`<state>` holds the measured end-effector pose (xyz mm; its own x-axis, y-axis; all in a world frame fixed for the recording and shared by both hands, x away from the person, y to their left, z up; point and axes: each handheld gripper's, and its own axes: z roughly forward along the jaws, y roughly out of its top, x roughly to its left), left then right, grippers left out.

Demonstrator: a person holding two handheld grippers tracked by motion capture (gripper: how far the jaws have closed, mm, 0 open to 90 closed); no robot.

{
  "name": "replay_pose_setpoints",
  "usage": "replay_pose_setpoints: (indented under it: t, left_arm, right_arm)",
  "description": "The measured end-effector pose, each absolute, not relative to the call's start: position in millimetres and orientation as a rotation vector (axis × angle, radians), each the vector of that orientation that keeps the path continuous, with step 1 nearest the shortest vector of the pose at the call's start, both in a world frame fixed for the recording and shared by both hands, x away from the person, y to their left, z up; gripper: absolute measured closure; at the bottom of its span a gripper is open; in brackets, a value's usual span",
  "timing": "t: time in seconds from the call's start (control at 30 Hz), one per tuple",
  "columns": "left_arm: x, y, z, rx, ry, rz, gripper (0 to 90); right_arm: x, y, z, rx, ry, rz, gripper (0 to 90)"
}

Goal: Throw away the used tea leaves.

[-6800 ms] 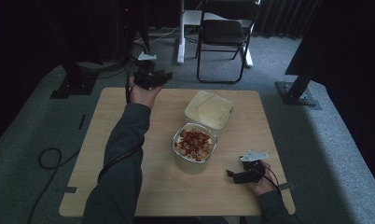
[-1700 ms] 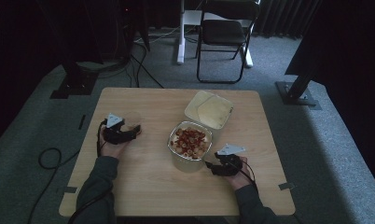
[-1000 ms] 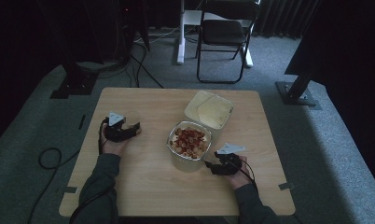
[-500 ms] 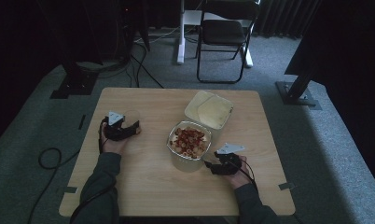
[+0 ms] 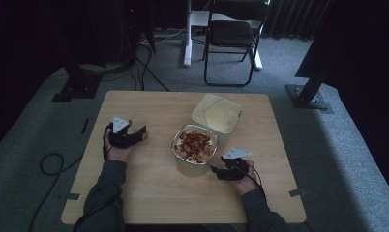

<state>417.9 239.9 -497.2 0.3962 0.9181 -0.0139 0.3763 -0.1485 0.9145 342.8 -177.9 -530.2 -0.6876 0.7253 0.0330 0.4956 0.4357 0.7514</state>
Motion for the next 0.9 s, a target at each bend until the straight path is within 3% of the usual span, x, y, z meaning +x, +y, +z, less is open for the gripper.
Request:
replay_pose_setpoints:
  t: [0.9]
  left_arm:
    - [401,241,-472,1.690,1.115,0.741,31.0]
  right_arm:
    - [346,-177,-532,1.068,2.383,1.114,37.2]
